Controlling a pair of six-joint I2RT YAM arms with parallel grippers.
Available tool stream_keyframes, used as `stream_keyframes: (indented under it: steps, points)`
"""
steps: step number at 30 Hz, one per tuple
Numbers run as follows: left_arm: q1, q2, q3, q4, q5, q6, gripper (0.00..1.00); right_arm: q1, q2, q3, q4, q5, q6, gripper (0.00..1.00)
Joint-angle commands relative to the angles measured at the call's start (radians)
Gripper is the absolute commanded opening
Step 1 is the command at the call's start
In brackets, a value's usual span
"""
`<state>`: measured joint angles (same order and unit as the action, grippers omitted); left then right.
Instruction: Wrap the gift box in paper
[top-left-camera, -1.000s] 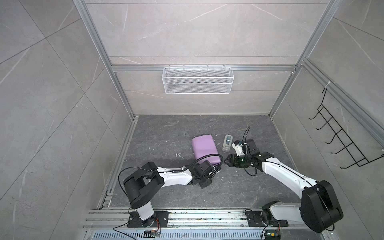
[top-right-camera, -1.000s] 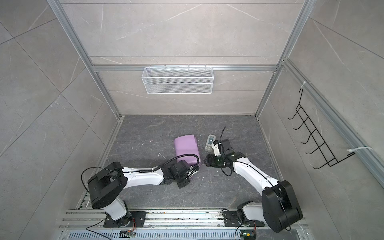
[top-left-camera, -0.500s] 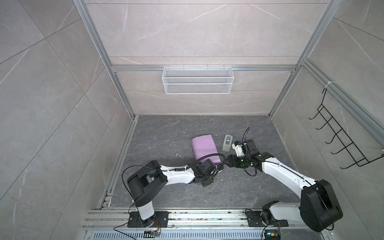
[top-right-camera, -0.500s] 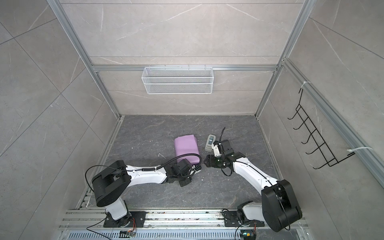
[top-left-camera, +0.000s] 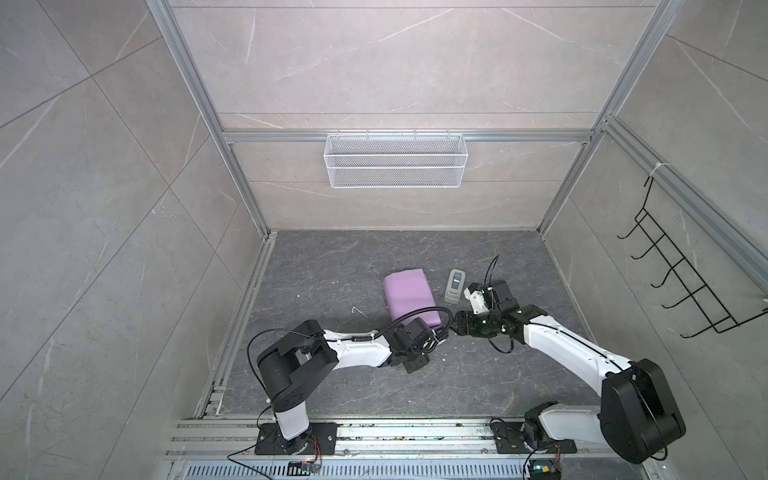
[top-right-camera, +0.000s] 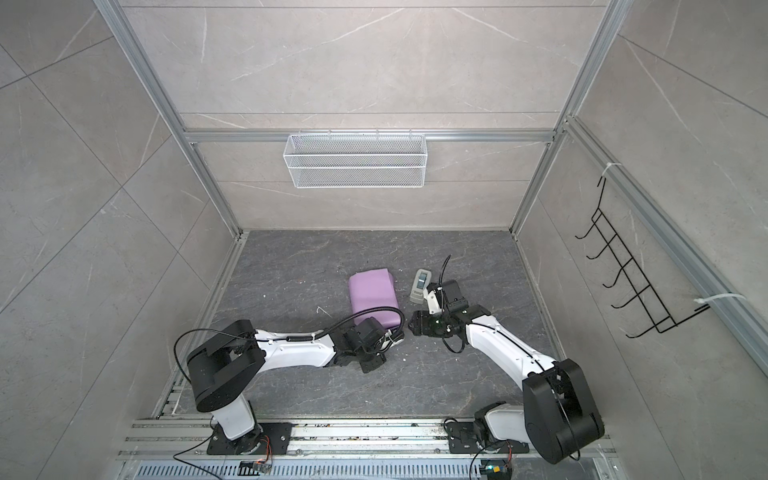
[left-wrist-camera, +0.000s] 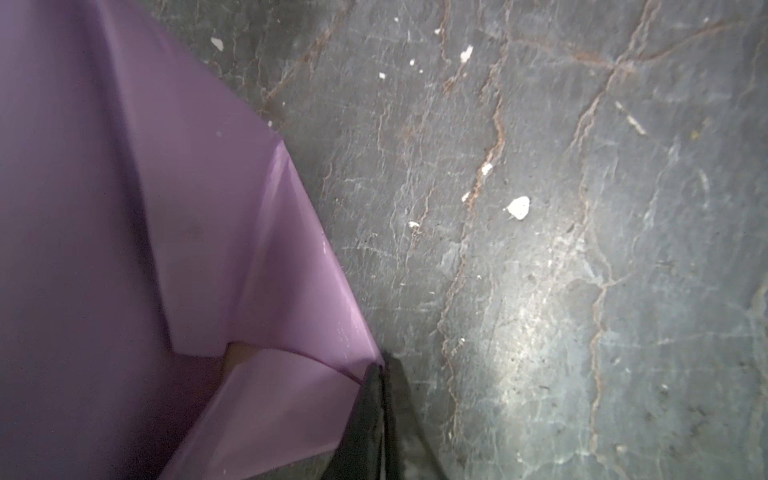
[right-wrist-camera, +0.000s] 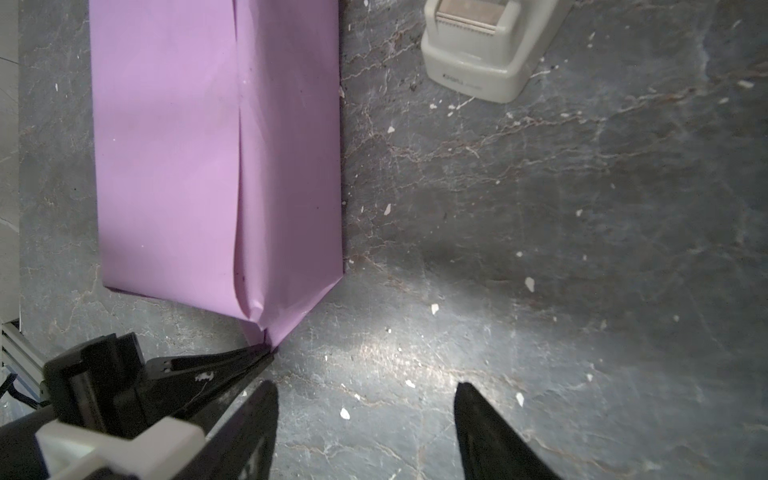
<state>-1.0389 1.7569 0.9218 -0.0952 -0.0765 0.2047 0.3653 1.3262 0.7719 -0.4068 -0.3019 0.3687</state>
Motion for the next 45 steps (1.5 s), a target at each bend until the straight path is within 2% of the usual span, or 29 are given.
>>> stream_keyframes:
  steps: [1, 3, 9, 17, 20, 21, 25, 27, 30, 33, 40, 45]
  points:
    - [0.006, 0.003, 0.003, 0.009, 0.004, -0.025, 0.04, 0.002, -0.033, -0.023, -0.011, 0.009, -0.010, 0.69]
    - [0.007, 0.000, 0.003, 0.020, 0.015, -0.037, 0.00, 0.004, -0.046, -0.029, -0.018, 0.013, -0.010, 0.69]
    - [0.028, -0.021, -0.003, 0.054, 0.068, -0.088, 0.00, 0.003, -0.077, -0.061, -0.023, 0.011, 0.004, 0.69]
    - [0.101, -0.099, -0.067, 0.139, 0.174, -0.154, 0.00, 0.007, -0.105, -0.134, 0.029, -0.061, 0.051, 0.63]
    - [0.105, -0.120, -0.075, 0.124, 0.186, -0.145, 0.00, 0.011, -0.095, -0.146, 0.047, -0.078, 0.063, 0.61]
    - [0.105, -0.124, -0.076, 0.109, 0.184, -0.140, 0.04, 0.013, -0.094, -0.145, 0.047, -0.076, 0.064, 0.61]
    - [0.100, -0.113, -0.070, 0.060, 0.175, -0.125, 0.33, 0.014, -0.085, -0.142, 0.056, -0.067, 0.065, 0.61]
    - [0.097, -0.110, -0.072, 0.058, 0.171, -0.119, 0.42, 0.014, -0.074, -0.137, 0.063, -0.072, 0.067, 0.61]
    - [0.094, -0.106, -0.066, 0.046, 0.162, -0.106, 0.48, 0.014, -0.064, -0.137, 0.069, -0.075, 0.067, 0.61]
    - [0.086, -0.084, -0.060, 0.039, 0.153, -0.080, 0.52, 0.014, -0.064, -0.136, 0.068, -0.074, 0.064, 0.61]
    - [0.080, -0.031, -0.031, 0.017, 0.155, -0.077, 0.52, 0.013, -0.062, -0.143, 0.069, -0.066, 0.060, 0.61]
    - [0.071, -0.005, -0.023, 0.011, 0.131, -0.077, 0.45, 0.014, -0.059, -0.150, 0.074, -0.065, 0.059, 0.61]
